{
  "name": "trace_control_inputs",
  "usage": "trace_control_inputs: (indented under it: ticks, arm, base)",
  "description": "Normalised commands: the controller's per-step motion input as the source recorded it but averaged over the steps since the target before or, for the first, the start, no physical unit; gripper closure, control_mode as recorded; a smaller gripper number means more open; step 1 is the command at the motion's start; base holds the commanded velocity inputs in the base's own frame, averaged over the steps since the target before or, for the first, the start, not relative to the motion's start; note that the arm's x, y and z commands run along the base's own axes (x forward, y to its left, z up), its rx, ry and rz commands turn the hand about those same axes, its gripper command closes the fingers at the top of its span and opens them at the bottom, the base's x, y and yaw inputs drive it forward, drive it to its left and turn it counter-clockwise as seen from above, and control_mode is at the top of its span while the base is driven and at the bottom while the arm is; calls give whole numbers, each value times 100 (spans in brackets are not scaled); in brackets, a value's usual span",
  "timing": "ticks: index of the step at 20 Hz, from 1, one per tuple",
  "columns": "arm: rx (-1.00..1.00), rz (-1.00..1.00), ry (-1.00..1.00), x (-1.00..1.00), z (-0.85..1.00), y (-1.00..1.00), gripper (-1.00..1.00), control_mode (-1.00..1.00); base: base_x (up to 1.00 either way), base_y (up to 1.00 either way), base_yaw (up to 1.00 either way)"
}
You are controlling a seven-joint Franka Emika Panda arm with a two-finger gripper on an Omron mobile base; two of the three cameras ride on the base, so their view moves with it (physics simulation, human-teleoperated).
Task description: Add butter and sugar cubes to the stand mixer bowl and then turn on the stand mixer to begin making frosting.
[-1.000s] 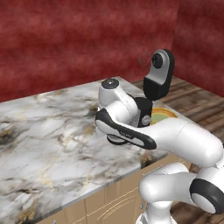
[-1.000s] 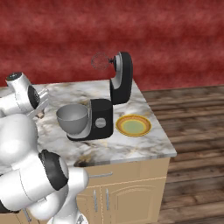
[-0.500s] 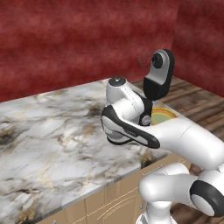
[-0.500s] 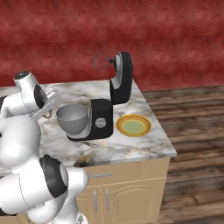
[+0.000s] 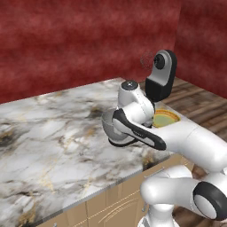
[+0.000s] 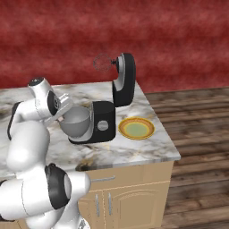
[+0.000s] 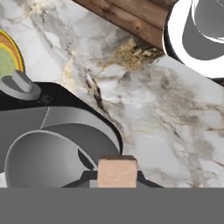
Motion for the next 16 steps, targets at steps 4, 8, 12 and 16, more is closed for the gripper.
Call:
trace_control_inputs:
  ticks: [4,8,12,16]
  arm:
    - [0,-9,0,59,0,0,100,-100]
    - [0,-10,1,50,0,0,100,-100]
    - [0,-9,3,41,0,0,100,-100]
    - [0,-8,3,33,-13,0,100,-100]
  base:
    - [0,0,0]
    - [0,0,0]
    - [0,0,0]
    - [0,0,0]
